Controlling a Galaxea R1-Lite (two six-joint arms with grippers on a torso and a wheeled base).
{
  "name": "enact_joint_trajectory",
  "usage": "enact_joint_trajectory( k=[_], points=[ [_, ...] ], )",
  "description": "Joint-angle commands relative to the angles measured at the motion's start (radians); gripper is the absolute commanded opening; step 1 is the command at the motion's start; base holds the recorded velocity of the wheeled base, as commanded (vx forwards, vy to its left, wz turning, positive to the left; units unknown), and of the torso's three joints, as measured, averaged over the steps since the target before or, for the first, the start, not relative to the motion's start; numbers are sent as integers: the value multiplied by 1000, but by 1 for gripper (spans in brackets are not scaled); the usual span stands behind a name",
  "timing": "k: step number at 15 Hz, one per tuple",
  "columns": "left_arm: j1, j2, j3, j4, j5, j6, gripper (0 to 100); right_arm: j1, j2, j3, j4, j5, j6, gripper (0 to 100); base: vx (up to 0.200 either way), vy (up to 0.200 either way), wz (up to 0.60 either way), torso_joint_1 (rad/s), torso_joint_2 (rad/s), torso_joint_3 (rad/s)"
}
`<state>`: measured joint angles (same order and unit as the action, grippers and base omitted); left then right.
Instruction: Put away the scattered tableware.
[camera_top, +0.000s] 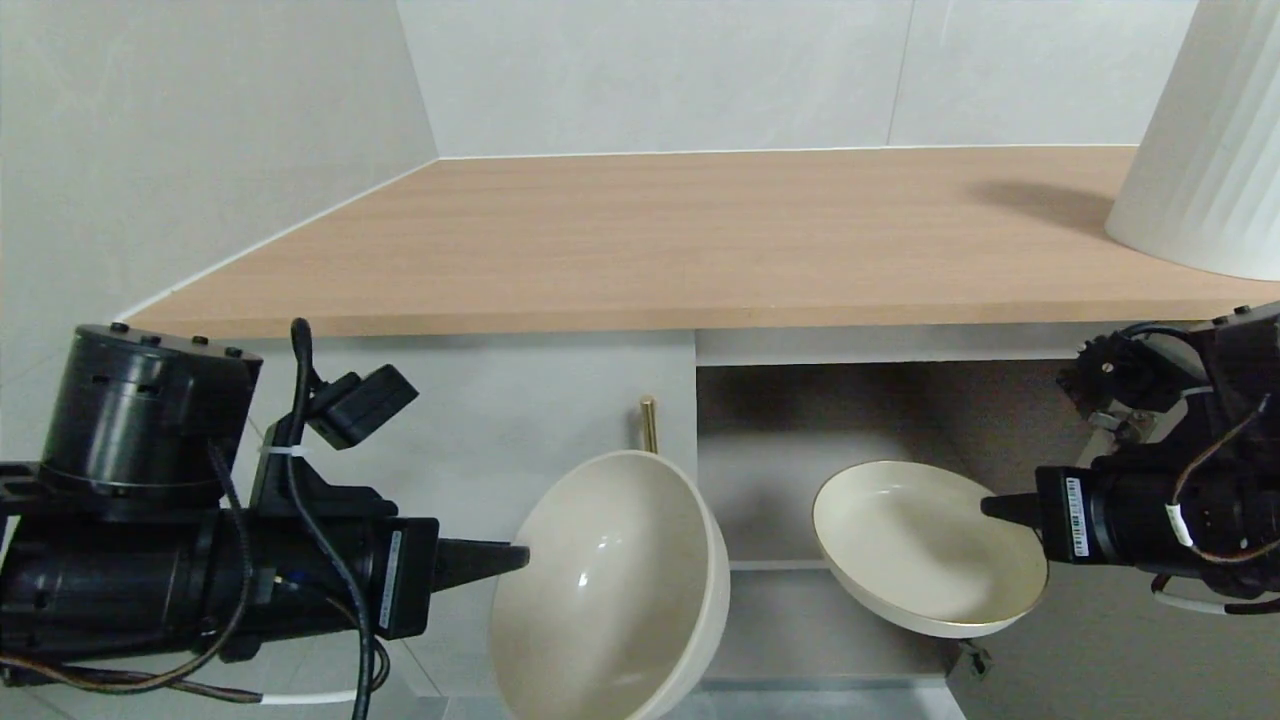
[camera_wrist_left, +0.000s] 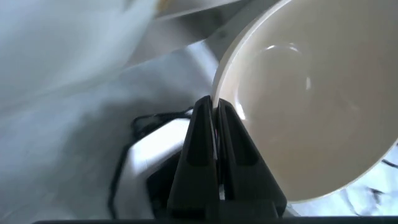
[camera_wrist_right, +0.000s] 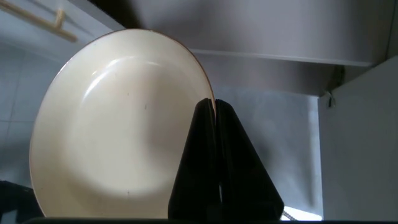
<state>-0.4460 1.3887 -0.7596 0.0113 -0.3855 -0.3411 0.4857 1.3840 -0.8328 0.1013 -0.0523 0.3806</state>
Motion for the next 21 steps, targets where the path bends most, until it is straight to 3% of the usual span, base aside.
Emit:
enact_joint_trajectory(
  k=[1, 9, 14, 16, 21],
  points=[
    [-39, 49, -9, 4, 68, 4, 0, -6, 26, 0, 0, 0, 0, 0, 0, 0, 0, 0, 0, 0],
    [-51, 56, -7, 6, 93, 4, 0, -7, 268, 44, -135, -6, -34, 0, 0, 0, 0, 0, 0, 0],
    [-51, 65, -9, 6, 94, 4, 0, -55, 561, 153, -578, -32, -31, 0, 0, 0, 0, 0, 0, 0],
    [-51, 65, -9, 6, 94, 4, 0, -76, 624, 156, -661, -35, -31, 0, 0, 0, 0, 0, 0, 0],
    [-53, 73, -9, 9, 94, 4, 0, -96, 802, 130, -927, -161, 11, 0, 0, 0, 0, 0, 0, 0]
  ],
)
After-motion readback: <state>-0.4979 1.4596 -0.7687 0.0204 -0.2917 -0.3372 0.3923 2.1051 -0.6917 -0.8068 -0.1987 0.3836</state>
